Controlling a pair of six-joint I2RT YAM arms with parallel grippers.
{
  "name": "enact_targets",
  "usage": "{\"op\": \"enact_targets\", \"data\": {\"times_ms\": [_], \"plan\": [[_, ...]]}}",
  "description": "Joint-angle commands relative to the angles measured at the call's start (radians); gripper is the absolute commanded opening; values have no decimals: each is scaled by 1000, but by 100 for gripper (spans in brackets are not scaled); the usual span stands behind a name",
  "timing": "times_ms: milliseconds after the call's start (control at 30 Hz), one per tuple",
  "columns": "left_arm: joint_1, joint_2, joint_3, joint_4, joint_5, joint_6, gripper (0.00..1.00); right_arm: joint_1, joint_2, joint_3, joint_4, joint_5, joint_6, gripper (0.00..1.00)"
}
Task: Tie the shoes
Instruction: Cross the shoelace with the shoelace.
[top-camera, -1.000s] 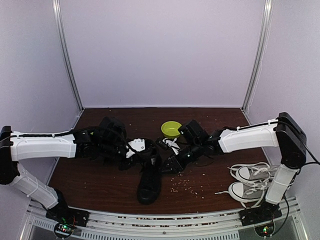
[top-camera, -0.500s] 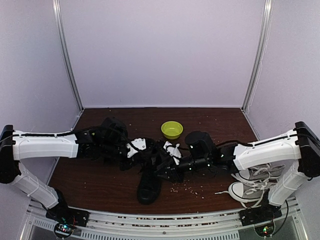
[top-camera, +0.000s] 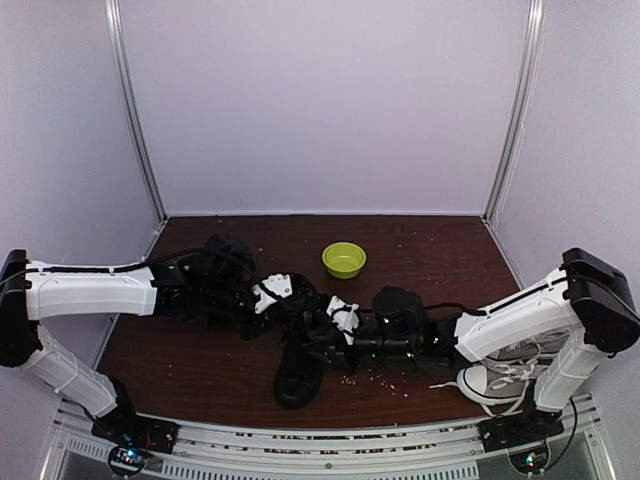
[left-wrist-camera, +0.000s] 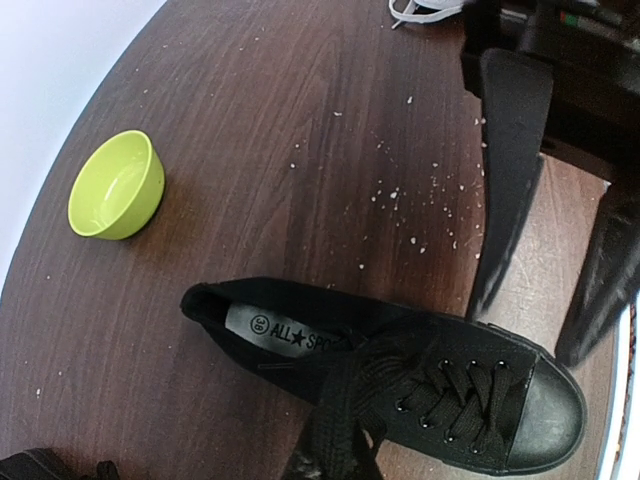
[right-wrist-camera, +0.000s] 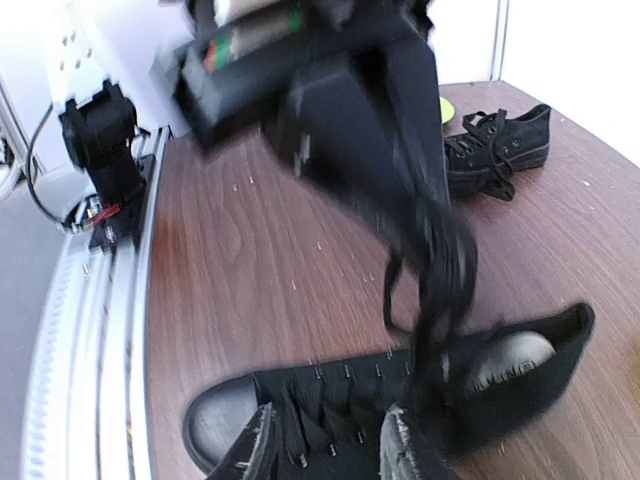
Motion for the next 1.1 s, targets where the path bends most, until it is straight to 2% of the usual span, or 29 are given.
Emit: {"op": "enact_targets", "data": {"times_ms": [0,100,267,333,500,667,1067], "plan": [[0,9,22,40,7,-11,0,12,29,-159,412,58,-87,34],[3,12,25,38,12,-13,0,30,82,-176,514,46,-150,33],[7,18,29,35,16,-14,0,60,160,-70,397,63,-234,27],[7,18,30,35,17,-15,0,59,204,-43,416,91,-241,26],[8,17,31,29,13,-11,0,49,237,-20,421,154,-222,25],[8,15,33,28,13,-9,0,43,235,-37,358,215,-245,22],[8,17,36,23,23,-3,0,-8,237,-20,298,259,-155,24]]}}
